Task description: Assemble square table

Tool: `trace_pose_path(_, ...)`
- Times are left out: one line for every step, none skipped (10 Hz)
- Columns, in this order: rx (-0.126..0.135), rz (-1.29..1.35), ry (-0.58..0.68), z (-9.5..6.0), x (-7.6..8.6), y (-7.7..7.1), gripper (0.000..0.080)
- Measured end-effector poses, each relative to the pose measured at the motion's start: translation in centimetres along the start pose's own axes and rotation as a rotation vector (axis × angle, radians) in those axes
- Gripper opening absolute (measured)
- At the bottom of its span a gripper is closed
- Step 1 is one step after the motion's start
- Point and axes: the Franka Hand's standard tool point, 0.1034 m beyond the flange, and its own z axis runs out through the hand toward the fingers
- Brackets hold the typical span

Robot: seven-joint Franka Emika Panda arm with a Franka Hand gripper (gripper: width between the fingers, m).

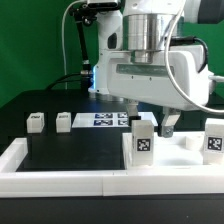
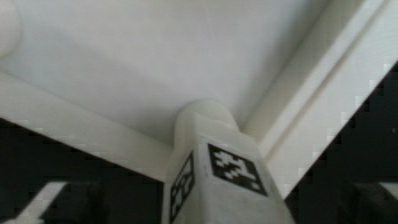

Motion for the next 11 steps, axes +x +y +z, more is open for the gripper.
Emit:
trace_pose_path(0.004,0.019,-0.003,-0.2,-0.4,0.6,0.0649)
trace_pose_path(0.007,0.033,-0.006,-0.5,-1.2,1.1,0.0649)
trace_pose_path(0.006,0.04,-0.015,-0.9,-1.9,1.5,0.0649)
trace_pose_path(0.005,0.045,-0.023,-1.3,-2.3,2.1,0.0649)
trace_pose_path(0.004,0.043,-0.022,-1.2,-2.2,2.2,0.0649)
trace_pose_path(0.001,0.042,-0.022,-1.1,-2.2,2.2,0.0649)
trace_pose_path(0.0,0.041,-0.022,-1.0,-2.2,2.2,0.0649)
trace_pose_path(0.0,0.041,-0.022,-1.0,-2.2,2.2,0.0649)
trace_pose_path(-0.003,0.058,-0.023,-1.0,-2.3,2.4,0.0649)
trace_pose_path(-0.012,0.136,-0.03,-0.9,-2.5,3.3,0.0649)
trace_pose_path(-0.028,0.193,-0.043,-0.5,-3.1,4.6,0.0649)
